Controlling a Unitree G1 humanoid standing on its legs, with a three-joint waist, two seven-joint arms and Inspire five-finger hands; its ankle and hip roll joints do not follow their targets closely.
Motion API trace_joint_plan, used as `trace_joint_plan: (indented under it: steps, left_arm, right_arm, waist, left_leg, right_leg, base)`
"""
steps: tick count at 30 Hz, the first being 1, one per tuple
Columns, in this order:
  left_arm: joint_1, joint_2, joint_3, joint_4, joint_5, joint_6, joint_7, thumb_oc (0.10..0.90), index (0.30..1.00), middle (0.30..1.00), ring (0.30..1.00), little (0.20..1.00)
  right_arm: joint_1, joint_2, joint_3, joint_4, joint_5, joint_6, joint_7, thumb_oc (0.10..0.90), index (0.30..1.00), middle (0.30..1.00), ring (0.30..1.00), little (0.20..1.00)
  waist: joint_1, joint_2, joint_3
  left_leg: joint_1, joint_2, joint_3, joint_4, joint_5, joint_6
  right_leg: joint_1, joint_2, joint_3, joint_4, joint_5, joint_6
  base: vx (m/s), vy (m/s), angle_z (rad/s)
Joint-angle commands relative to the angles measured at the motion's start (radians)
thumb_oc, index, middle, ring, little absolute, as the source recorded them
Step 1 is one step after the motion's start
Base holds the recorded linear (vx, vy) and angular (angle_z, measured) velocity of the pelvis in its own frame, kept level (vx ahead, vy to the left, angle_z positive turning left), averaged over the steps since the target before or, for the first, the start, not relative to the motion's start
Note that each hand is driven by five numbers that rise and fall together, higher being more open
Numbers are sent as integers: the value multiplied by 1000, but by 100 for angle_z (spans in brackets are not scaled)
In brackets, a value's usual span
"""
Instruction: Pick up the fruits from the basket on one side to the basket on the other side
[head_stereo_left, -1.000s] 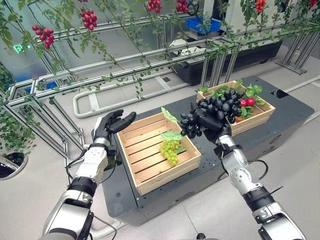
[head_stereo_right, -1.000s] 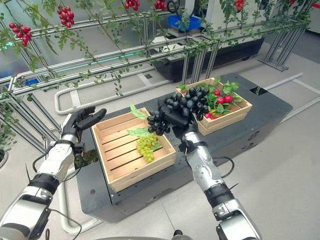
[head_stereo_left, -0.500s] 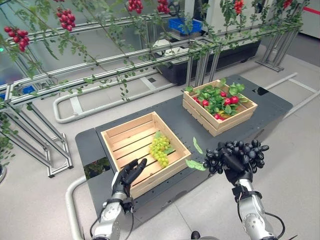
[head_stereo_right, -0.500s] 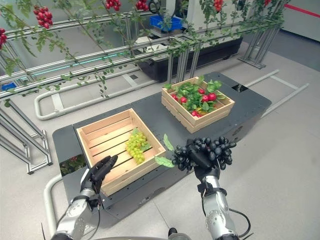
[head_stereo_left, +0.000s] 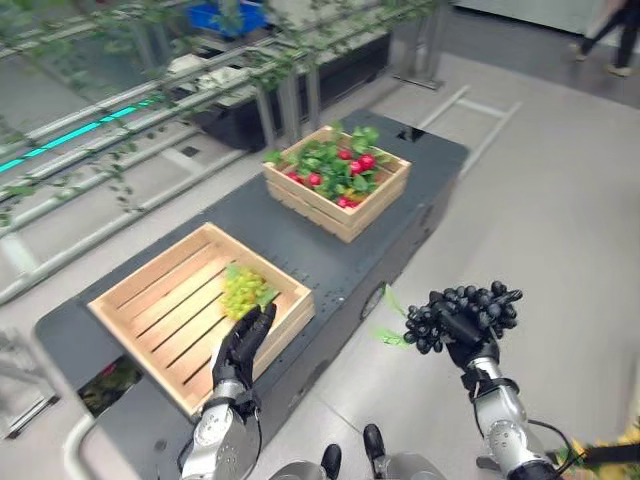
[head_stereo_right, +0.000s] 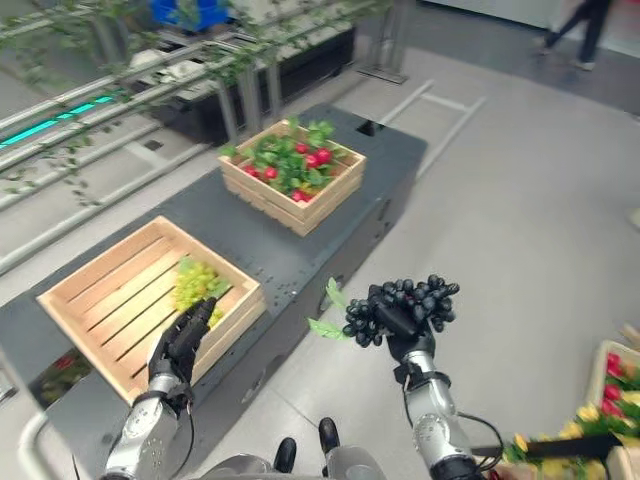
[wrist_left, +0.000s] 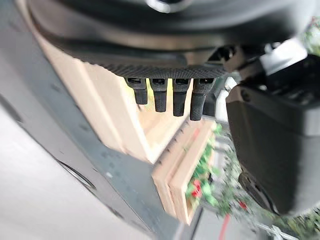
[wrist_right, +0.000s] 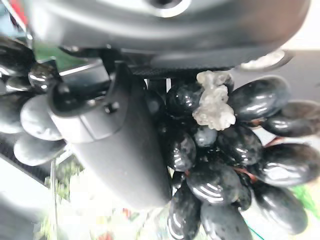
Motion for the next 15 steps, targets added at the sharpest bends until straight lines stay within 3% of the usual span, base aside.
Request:
trace_joint_plan:
  steps: [1, 8, 11, 13, 14, 15]
  left_arm:
    - [-127, 50, -3, -44, 26, -157, 3, 800, 900, 900, 900, 900]
    - [-126, 59, -7, -45, 57, -156, -23, 800, 900, 900, 900, 900]
    - [-137, 67, -28, -59, 89, -133, -35, 800, 900, 900, 900, 900]
    - [-116, 89, -26, -76, 98, -129, 1, 800, 900, 900, 900, 900]
    - [-110, 92, -23, -79, 97, -130, 0, 800, 900, 900, 900, 900]
    - [-84, 107, -1, -92, 88, -136, -4, 800, 900, 900, 900, 900]
  right_arm:
    - [-93, -4, 13, -71, 21, -44, 54, 400, 300, 300, 300, 300]
    - [-33, 28, 10, -71, 5, 10, 50, 400, 300, 300, 300, 300]
    - [4, 39, 10, -73, -18, 33, 51, 400, 300, 300, 300, 300]
    - [11, 34, 16, -54, -39, 126, 122, 400, 300, 300, 300, 300]
    - [9, 32, 18, -49, -41, 141, 129, 400, 300, 300, 300, 300]
    - [-3, 31, 32, -35, -59, 193, 159, 400, 300, 300, 300, 300]
  waist:
    - [-15, 27, -75]
    - [-51, 38, -82]
    - [-72, 37, -75]
    - [-52, 33, -55]
    - [-46, 32, -52]
    - [-23, 34, -40]
  left_leg:
    - [29, 9, 6, -19, -82, -38]
    - [48, 8, 80, -36, -105, -14]
    - [54, 6, 109, -56, -105, -9]
    - [80, 19, 179, -86, -102, -23]
    - [82, 22, 196, -87, -103, -26]
    - [90, 33, 260, -87, -109, -31]
  right_leg:
    - [104, -5, -11, -44, -67, 16]
    - [71, -19, 14, -37, -45, 44]
    - [34, -34, 36, -64, 12, 70]
    - [11, -80, -109, -83, 78, 98]
    - [5, -87, -136, -78, 87, 101]
    - [-10, -122, -259, -17, 104, 110]
  base:
    - [-11, 113, -32]
    - [-34, 163, -22]
    - [-94, 152, -28]
    - [-122, 92, -59]
    - [-129, 45, -94]
    - [-157, 60, -129]
